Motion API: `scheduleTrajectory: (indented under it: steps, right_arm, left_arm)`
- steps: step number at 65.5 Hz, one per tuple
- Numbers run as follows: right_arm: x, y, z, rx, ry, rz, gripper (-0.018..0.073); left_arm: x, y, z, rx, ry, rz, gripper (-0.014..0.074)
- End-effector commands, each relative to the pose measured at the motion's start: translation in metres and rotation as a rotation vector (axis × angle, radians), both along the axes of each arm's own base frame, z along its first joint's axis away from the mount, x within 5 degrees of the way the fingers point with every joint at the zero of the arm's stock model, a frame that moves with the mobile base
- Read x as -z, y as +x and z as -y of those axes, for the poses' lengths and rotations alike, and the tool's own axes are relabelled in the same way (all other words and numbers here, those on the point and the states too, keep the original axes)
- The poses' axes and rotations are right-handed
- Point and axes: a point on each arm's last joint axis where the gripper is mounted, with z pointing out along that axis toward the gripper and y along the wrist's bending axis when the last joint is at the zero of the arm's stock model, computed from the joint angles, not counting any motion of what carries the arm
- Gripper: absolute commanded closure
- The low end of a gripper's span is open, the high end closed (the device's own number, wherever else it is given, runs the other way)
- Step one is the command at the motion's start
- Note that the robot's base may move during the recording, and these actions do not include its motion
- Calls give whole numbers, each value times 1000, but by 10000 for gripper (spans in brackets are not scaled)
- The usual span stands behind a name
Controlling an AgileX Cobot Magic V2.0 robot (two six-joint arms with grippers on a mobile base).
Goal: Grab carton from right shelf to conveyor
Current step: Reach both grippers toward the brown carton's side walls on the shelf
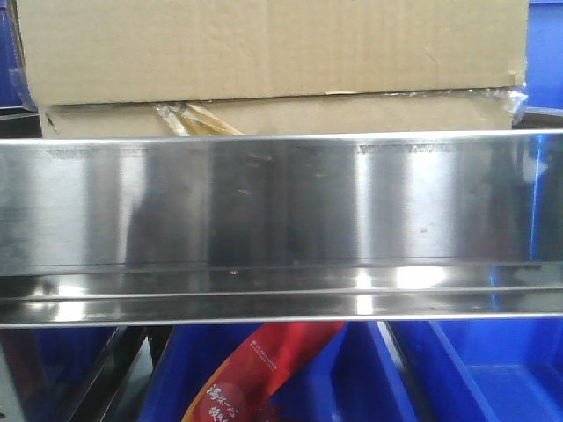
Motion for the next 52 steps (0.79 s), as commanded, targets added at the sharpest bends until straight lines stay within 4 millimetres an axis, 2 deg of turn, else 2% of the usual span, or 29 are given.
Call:
scheduleTrajectory:
  steps: [1,12,19,26,33,38,47,49,52]
  right_arm:
    - [-6,-1,1,11,8,67,634]
    - [-17,-3,2,14,21,131,634]
    - [-45,-11,2,4,19,124,634]
    - [-79,-23,3,-4,20,140,611]
    - [-109,-27,3,-7,22,160,469]
    - [-128,-27,3,-7,25,178,305]
    - [-152,-16,2,-7,23,165,12]
    - [-155,-12,1,-5,17,155,-18]
    - [-157,-5,0,-6,13,132,-8]
  left_arm:
    - [-5,-1,0,0,-11,45,606]
    - [-14,-3,0,0,0,133,606]
    - [-46,-11,1,-7,51,171,584]
    - [-87,-26,0,-29,93,169,489]
    - [-122,-35,-1,-42,86,114,356]
    - [-150,-39,-2,-47,74,74,273]
    - [-185,-34,-2,-40,50,7,139]
    - [-192,-31,-1,-32,42,-6,119]
    - [-199,-28,1,16,52,-12,93]
